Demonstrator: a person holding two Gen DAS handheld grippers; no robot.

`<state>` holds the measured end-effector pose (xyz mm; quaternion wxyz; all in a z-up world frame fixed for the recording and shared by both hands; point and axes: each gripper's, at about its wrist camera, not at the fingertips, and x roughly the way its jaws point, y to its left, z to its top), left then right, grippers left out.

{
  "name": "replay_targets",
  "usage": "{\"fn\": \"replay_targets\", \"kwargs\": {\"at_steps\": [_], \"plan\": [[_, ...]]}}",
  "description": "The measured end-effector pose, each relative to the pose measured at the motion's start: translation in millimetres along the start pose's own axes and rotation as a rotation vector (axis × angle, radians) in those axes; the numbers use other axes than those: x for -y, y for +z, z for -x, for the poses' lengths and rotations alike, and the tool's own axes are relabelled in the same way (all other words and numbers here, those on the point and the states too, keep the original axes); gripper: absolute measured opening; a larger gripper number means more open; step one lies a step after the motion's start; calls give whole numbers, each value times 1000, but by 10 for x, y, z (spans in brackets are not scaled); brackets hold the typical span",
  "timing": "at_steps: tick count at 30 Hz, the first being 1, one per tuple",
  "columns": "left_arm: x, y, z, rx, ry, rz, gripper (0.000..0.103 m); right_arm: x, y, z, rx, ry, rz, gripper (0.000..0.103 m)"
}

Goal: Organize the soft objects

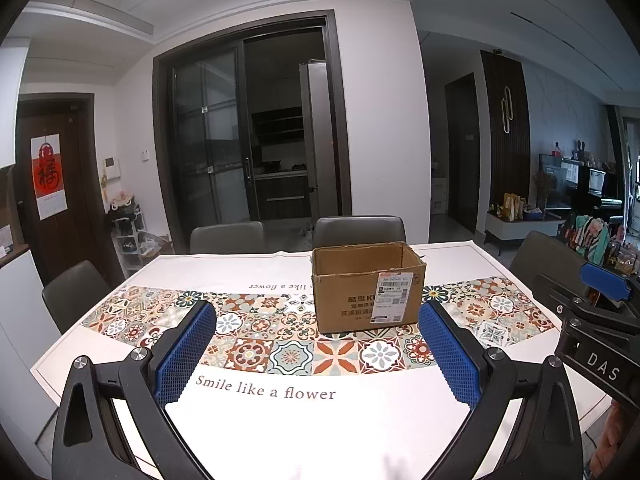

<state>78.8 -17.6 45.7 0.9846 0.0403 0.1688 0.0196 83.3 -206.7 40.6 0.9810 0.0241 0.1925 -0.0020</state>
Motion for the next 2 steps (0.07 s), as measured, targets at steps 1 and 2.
{"fn": "replay_targets", "kwargs": {"at_steps": [1,2], "plan": [[-4,-1,-5,-1,-1,-1,103,-1,1,0,0,0,0,72],[-4,0,-5,-1,1,0,103,0,0,-2,0,0,1,72]]}}
